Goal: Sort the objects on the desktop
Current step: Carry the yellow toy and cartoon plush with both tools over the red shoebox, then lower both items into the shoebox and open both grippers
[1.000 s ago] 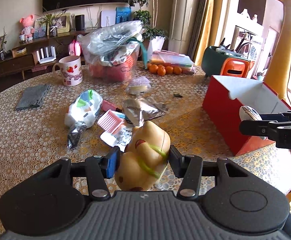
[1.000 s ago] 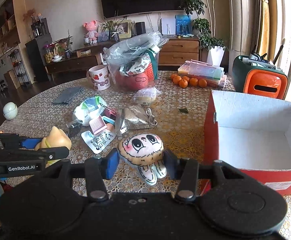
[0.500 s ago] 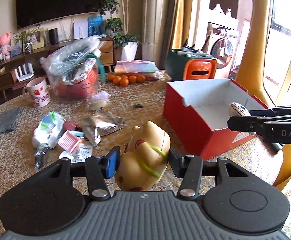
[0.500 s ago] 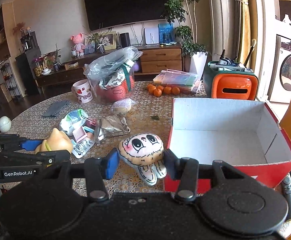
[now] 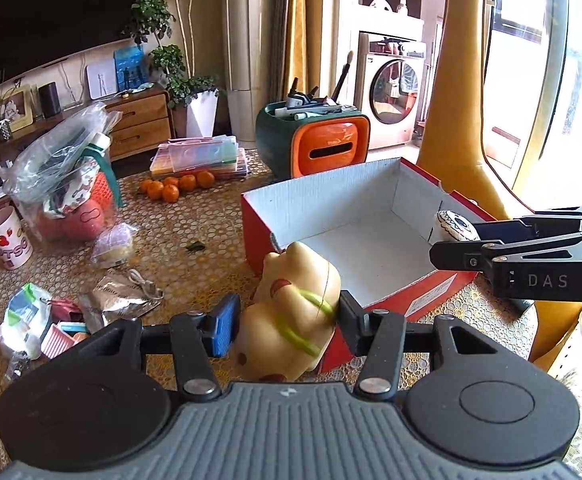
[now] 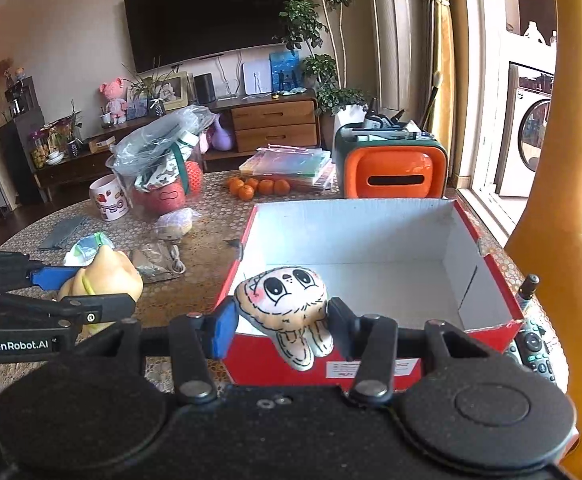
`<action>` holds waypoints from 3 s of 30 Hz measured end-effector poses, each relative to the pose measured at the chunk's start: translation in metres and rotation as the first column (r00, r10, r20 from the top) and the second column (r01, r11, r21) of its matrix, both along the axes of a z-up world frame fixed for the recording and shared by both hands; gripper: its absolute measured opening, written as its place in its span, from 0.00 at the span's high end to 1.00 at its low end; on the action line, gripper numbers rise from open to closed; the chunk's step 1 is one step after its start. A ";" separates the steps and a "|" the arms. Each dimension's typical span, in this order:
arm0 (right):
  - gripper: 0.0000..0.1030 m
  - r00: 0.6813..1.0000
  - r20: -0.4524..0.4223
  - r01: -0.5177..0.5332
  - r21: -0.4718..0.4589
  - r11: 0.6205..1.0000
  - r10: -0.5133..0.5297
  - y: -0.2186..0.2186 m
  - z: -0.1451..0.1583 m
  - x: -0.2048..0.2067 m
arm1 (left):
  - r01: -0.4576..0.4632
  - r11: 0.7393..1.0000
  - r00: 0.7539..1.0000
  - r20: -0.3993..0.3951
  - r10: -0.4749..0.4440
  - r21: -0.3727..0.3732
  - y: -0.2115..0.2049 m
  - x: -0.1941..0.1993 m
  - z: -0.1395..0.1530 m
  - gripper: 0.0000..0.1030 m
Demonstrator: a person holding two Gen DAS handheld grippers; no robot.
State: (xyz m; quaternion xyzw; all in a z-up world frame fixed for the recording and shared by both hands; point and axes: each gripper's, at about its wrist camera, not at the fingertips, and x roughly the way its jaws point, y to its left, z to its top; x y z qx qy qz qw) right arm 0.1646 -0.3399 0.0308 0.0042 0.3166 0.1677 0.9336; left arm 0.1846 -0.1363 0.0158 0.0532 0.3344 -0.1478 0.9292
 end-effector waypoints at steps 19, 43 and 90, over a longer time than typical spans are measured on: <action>0.53 0.997 -0.062 0.043 -0.099 0.994 -0.050 -0.053 -0.026 0.083 | 0.134 0.983 0.987 -0.101 -0.121 0.128 -0.087 0.110 -0.030 0.50; 0.54 0.949 -0.309 -0.141 -0.227 0.964 0.066 -0.050 -0.090 0.150 | 0.300 0.925 0.870 -0.464 -0.164 0.235 -0.142 0.198 -0.116 0.49; 0.34 0.972 -0.213 -0.141 -0.190 0.971 0.100 -0.017 -0.009 0.067 | 0.209 0.977 0.943 -0.257 -0.212 -0.041 -0.038 0.091 -0.005 0.30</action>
